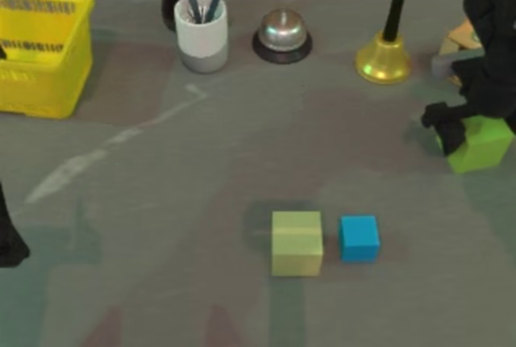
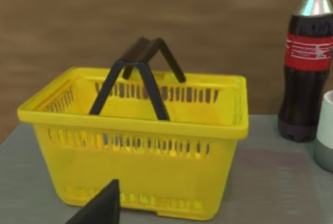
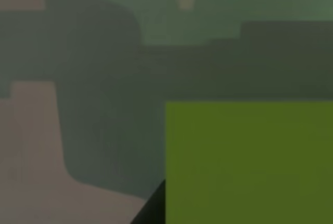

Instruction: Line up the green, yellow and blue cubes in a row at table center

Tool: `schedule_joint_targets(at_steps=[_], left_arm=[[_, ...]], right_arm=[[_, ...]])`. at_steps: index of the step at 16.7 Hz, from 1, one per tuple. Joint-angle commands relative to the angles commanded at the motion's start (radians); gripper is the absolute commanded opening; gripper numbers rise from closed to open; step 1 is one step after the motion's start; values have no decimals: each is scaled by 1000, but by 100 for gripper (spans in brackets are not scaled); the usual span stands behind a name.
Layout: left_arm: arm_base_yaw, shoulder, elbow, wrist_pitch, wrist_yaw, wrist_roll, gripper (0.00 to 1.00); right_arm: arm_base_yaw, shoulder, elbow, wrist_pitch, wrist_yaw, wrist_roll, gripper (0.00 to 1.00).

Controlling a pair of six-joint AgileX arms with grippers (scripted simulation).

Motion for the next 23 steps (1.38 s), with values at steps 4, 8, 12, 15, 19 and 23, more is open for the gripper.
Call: schedule_joint_targets(at_steps=[4,8,12,15,19,23], left_arm=[[0,0,0,0,0,0,100],[0,0,0,0,0,0,100],[0,0,0,0,0,0,100],[0,0,0,0,0,0,100],[0,0,0,0,0,0,100],[0,0,0,0,0,0,100]], right_arm=[[0,0,0,0,0,0,0],[3,-14,18,-21,-1,0,0],[9,-53,109,-168,-2,-3,0],[10,-83,161,-235,-2,-1,0],[5,-81,160,-235,-2,1,0],[65,-52,214,-261,-1,70,0]])
